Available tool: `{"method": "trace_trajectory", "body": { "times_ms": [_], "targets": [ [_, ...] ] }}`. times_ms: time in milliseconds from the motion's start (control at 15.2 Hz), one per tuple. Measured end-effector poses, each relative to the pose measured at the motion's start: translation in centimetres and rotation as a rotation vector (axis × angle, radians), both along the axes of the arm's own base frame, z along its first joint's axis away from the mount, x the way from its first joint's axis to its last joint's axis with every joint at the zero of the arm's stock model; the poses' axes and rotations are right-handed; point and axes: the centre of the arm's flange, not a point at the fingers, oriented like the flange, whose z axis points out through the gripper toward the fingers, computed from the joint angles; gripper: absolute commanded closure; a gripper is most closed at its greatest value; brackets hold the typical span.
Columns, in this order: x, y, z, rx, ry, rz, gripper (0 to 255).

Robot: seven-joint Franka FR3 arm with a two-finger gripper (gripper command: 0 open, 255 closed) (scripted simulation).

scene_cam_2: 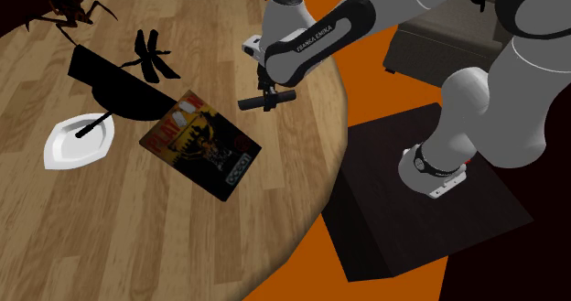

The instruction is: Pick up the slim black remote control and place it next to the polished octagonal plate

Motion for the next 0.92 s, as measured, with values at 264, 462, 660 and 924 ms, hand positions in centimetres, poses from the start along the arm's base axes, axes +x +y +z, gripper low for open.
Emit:
{"method": "trace_trajectory", "body": {
  "times_ms": [264,462,660,924],
  "targets": [
    [0.3,0.0,0.5,-0.001,-0.010,0.003,255],
    [0.3,0.1,0.5,-0.003,-0.009,0.003,255],
    [0.3,0.1,0.5,-0.004,-0.007,0.001,255],
    [0.0,0.0,1.1,0.000,-0.002,0.000,255]
  ]
}}
